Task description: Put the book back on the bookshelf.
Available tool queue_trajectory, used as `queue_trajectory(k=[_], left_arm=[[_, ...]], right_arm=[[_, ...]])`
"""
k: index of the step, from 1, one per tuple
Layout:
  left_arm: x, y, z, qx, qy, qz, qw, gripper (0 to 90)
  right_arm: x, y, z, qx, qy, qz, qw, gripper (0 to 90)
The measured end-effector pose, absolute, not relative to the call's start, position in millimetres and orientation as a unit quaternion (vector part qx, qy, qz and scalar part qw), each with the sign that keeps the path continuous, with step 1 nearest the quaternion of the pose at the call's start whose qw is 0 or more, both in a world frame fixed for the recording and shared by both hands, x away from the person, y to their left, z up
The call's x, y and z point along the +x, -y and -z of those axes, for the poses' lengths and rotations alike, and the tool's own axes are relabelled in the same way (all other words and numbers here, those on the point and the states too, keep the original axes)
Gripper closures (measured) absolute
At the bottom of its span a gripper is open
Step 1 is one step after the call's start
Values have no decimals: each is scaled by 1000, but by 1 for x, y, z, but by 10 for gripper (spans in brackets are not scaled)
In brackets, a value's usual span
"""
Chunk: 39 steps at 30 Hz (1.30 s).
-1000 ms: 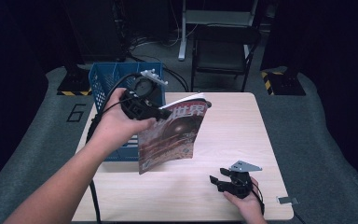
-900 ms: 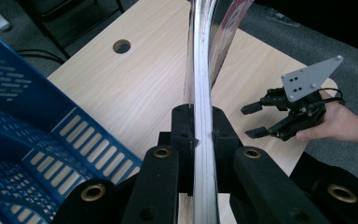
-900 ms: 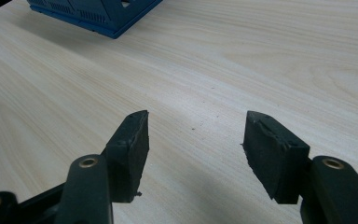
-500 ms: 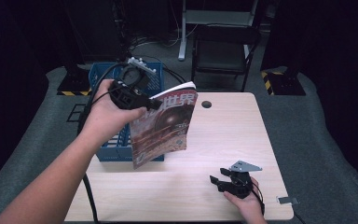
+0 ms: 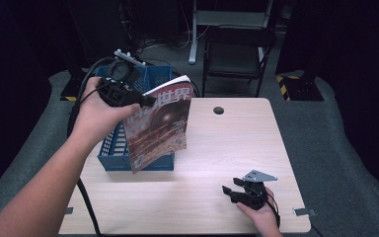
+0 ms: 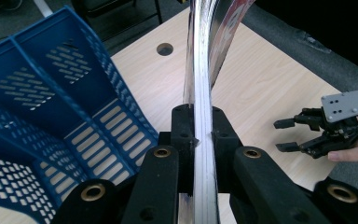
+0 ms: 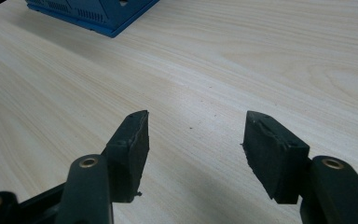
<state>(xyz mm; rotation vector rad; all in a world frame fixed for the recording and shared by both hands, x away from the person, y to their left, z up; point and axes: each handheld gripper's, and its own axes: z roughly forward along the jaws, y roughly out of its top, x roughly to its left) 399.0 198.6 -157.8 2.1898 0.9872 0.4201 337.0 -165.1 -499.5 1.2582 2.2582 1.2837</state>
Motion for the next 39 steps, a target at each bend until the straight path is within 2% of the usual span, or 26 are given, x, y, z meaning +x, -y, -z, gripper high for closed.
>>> queue_trajectory(k=[31,39], left_arm=[[399,-268,145,804,-451,-194,335,836],[409,-278,150,780,-491,-204,329,836]], right_arm=[[343,157,501,423,-784,-439,120,401],[343,157,502,425,-784,-436,118,398]])
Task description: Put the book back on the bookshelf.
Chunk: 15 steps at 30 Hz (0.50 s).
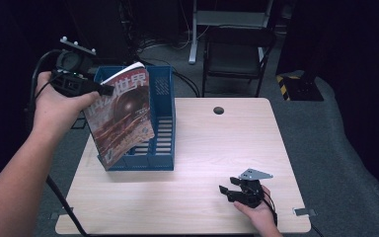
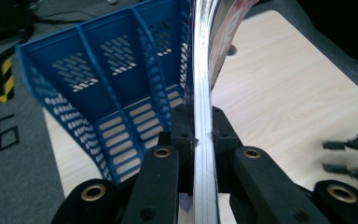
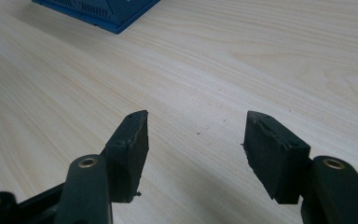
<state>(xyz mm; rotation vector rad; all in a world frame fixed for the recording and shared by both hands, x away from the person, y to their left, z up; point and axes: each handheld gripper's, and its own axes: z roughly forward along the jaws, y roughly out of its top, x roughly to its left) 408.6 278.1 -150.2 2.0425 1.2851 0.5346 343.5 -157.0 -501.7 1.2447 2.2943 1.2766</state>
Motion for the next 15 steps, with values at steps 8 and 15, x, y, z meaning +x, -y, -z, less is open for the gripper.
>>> queue_trajectory(k=[8,15], left_arm=[[419,-284,154,738,-545,-210,338,836],[427,-287,156,718,-568,-220,337,836]], right_arm=[[345,159,502,424,-785,-436,119,398],[344,160,502,427,-783,-438,116,397]])
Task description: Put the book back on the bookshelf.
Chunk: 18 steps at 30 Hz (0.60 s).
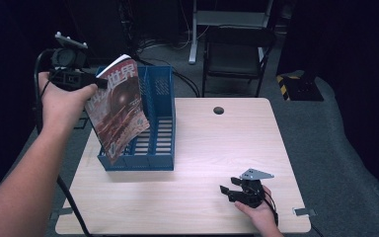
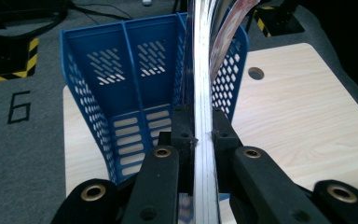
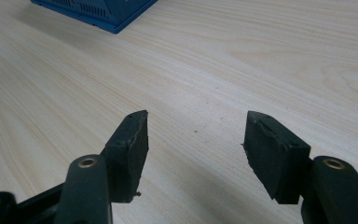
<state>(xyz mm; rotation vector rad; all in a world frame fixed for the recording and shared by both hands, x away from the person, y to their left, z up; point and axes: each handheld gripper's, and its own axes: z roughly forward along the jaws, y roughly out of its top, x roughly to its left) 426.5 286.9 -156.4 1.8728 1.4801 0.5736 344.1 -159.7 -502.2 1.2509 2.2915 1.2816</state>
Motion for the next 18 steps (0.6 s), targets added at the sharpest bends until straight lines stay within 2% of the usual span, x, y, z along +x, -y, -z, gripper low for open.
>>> queue_trajectory(k=[18], left_arm=[[457,-282,171,697,-594,-241,322,836]], right_arm=[[344,162,501,432,-779,-441,115,397]])
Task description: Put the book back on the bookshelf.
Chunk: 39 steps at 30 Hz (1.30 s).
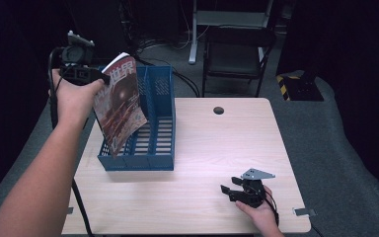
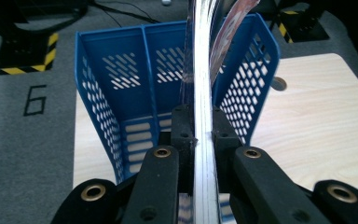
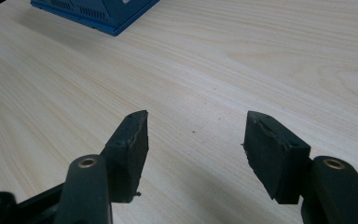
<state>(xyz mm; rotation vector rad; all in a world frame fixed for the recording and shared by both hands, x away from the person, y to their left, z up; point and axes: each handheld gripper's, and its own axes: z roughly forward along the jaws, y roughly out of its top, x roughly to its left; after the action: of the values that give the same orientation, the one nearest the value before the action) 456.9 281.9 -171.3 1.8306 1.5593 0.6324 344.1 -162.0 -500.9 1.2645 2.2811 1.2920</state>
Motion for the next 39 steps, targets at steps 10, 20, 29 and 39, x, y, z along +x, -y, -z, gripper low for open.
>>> queue_trajectory(k=[10,20,29,39], left_arm=[[473,-278,185,689,-603,-240,322,837],[488,-278,199,679,-611,-247,322,837],[495,-279,209,667,-615,-250,339,838],[498,-273,223,659,-618,-248,348,838]], right_arm=[[344,163,500,429,-778,-444,117,397],[343,163,501,429,-780,-441,113,397],[344,163,500,430,-780,-442,112,397],[344,164,500,430,-780,-442,111,398]])
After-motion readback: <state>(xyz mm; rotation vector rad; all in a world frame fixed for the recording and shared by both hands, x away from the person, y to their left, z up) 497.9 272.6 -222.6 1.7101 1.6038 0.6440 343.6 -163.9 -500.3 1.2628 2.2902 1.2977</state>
